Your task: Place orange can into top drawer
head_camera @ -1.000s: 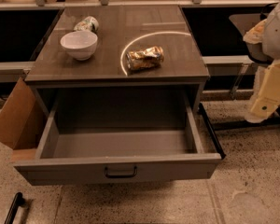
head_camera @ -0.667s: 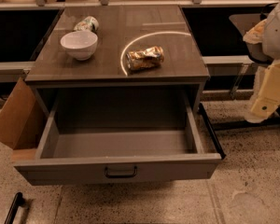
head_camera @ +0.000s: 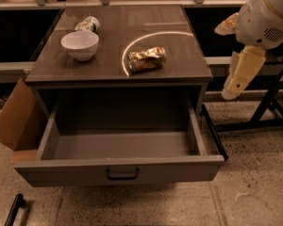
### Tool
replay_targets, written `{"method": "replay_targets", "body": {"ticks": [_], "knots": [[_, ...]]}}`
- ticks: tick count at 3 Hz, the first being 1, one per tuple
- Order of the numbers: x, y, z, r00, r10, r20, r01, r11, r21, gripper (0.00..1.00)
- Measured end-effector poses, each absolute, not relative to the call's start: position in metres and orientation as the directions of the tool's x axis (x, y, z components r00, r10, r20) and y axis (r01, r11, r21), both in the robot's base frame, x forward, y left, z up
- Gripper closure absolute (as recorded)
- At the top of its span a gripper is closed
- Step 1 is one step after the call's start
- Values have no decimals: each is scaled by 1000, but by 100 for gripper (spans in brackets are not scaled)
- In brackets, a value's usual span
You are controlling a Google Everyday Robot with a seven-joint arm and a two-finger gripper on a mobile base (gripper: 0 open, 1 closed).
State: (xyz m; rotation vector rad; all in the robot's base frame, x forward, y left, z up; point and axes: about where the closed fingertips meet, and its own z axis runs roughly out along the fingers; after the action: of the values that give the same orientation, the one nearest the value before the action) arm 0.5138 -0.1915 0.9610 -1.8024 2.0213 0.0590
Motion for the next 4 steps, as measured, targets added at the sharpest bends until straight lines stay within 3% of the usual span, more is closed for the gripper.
{"method": "replay_targets", "body": {"ticks": [2,4], "knots": [[623,-135,933,77,-878,-473,-956,69,-284,0],[639,-125,923,100,-859,-501,-958,54,-283,0]]}}
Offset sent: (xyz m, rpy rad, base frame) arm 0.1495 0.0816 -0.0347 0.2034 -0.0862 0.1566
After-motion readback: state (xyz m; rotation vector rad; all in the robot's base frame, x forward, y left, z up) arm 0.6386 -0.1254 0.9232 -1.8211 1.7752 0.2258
